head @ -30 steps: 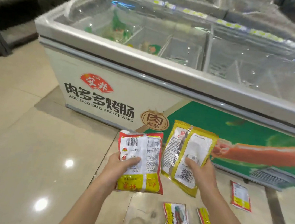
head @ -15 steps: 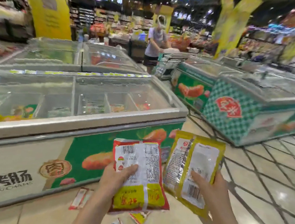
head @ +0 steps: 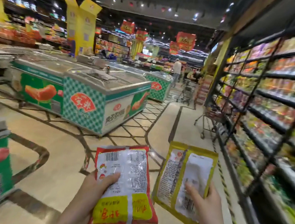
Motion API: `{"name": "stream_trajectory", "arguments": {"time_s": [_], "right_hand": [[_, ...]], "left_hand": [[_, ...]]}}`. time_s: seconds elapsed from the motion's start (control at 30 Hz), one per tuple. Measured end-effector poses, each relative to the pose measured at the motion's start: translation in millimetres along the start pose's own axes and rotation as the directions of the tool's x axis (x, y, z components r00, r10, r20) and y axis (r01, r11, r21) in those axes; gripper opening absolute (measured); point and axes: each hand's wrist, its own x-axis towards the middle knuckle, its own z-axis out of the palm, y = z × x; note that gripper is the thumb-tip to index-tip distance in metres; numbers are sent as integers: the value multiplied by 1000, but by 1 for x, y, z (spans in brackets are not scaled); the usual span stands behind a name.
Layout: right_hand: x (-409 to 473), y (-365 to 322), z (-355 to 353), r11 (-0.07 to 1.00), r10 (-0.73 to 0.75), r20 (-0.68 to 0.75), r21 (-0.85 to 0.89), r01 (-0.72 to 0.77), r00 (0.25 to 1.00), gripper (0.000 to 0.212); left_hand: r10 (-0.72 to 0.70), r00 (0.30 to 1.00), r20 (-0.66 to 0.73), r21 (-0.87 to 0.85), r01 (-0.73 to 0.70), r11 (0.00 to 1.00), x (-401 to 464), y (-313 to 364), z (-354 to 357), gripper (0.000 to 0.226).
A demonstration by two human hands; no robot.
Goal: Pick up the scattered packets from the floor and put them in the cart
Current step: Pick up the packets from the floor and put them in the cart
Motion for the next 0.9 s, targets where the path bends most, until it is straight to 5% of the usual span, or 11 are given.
{"name": "stream_trajectory", "arguments": {"time_s": [0.43, 0.9], "right_hand": [[245, 67, -135, 1000, -10, -390, -23, 1, 921, 20], [575, 131, -207, 999, 22, -542, -25, -42, 840, 20]], "left_hand": [[-95, 943, 318, 76, 74, 994, 243, -76, 247, 15], [-184, 884, 431, 55, 177, 983, 539, -125, 470, 13]]}}
